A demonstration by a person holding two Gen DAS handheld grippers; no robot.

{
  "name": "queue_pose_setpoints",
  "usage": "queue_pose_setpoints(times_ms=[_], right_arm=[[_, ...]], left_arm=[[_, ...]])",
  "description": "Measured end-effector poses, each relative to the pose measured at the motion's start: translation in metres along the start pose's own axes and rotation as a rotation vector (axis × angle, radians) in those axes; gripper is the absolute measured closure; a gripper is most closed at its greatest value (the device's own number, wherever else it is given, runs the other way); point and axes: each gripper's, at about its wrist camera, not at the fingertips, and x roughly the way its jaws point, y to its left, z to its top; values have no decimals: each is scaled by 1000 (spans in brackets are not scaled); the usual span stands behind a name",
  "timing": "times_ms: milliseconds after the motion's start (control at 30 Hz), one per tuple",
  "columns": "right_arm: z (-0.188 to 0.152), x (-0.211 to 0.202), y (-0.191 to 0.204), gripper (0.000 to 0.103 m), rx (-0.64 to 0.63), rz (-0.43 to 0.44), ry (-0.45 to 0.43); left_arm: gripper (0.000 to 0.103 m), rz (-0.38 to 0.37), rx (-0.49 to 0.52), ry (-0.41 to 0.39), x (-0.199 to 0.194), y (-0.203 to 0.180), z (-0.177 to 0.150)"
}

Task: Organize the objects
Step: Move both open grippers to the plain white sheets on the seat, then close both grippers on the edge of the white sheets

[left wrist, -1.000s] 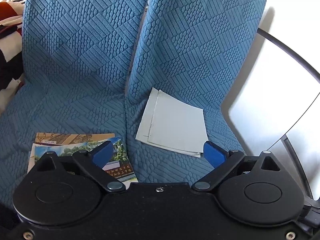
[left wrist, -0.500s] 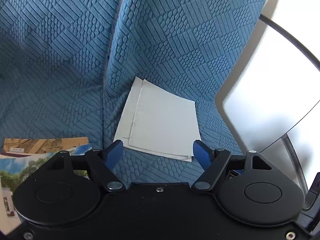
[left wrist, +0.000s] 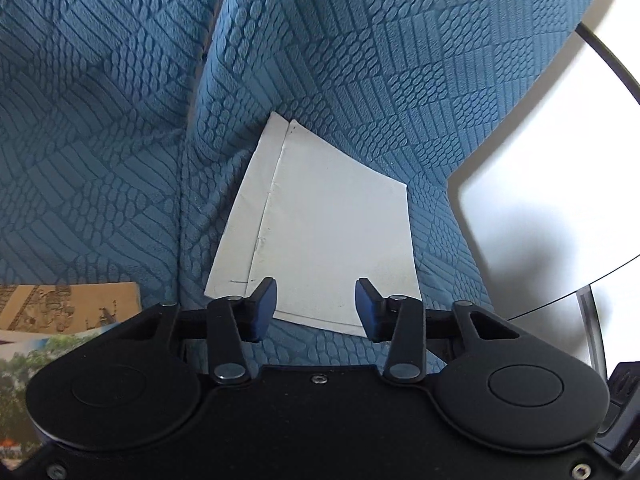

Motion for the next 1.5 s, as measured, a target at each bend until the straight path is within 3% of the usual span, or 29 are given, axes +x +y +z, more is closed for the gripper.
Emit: queue_pose_setpoints(times_ms=[100, 200, 500, 867, 1033, 1233, 1500], right_arm=[[4, 15, 1, 68, -8, -24, 25], [5, 27, -1, 74, -2, -38, 53], [7, 39, -4, 79, -8, -51, 62], [7, 37, -12, 79, 24, -39, 52], [6, 36, -13, 79, 25, -35, 49], [7, 36, -24, 79, 106, 5, 46], [8, 37, -34, 79, 186, 39, 42]], left_arm=[[73, -13, -36, 28, 15, 8, 6], [75, -5, -72, 51, 30, 17, 10], [74, 60, -86, 73, 56, 31, 9], [69, 106, -110, 65, 59, 26, 11], [53, 39, -160, 119, 63, 30, 22], [53, -61, -262, 151, 61, 50, 31], [55, -363, -426, 140, 54, 82, 40]])
